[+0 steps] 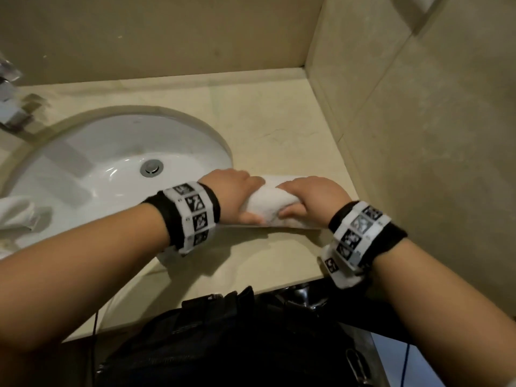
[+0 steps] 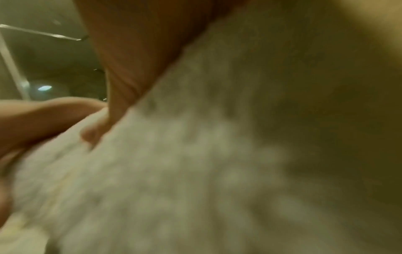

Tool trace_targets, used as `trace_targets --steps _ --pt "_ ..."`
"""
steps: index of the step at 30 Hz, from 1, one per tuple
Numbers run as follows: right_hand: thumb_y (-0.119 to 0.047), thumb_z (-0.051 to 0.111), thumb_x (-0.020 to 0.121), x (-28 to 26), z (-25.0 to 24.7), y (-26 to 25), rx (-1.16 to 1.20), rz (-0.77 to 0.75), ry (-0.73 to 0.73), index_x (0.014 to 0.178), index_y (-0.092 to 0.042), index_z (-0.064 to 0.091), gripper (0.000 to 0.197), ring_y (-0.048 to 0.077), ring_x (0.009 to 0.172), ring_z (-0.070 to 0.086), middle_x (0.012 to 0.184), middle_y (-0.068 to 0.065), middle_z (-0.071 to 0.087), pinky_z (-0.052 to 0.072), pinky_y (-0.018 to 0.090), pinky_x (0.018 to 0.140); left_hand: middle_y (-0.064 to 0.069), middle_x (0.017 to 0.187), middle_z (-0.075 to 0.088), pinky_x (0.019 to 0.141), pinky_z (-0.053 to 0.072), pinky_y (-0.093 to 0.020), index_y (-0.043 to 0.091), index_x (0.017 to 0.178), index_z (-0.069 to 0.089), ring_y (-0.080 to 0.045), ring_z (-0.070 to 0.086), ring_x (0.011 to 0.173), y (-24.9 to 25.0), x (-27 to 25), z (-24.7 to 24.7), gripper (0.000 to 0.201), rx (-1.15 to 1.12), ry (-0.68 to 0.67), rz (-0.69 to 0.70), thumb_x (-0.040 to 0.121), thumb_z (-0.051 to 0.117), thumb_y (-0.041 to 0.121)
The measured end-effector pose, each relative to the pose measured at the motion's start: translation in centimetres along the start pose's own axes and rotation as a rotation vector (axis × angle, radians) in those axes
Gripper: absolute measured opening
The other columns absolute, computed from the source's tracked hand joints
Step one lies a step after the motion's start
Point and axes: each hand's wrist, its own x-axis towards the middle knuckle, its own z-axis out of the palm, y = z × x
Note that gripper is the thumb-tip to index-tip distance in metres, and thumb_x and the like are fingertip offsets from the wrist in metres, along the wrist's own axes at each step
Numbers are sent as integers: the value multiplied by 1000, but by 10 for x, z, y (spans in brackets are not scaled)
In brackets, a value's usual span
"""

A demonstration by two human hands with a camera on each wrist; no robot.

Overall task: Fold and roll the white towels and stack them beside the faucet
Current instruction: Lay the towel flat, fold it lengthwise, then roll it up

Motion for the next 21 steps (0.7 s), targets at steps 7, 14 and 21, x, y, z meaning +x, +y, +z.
trace_targets --steps 7,14,21 --pt "-58 51 80 7 -14 5 67 -6 -60 126 -26 47 56 25 108 53 120 4 57 40 38 92 -4 114 59 81 45 -35 26 133 31 -28 57 98 0 1 2 70 83 79 -9 74 59 53" --pt "-60 59 72 0 -5 4 -151 -38 12 122 -30 49 60 24 101 57 113 1 61 37 33 80 8 108 59 79 44 -25 27 123 47 -17 57 100 -14 20 -14 67 -365 -188 -46 69 64 62" --pt "-53 50 85 41 -31 21 124 149 -157 120 -18 50 50 27 103 56 116 8 61 40 32 82 -7 130 47 97 39 -41 21 141 16 -28 49 114 -16 23 0 101 246 92 -32 64 60 68"
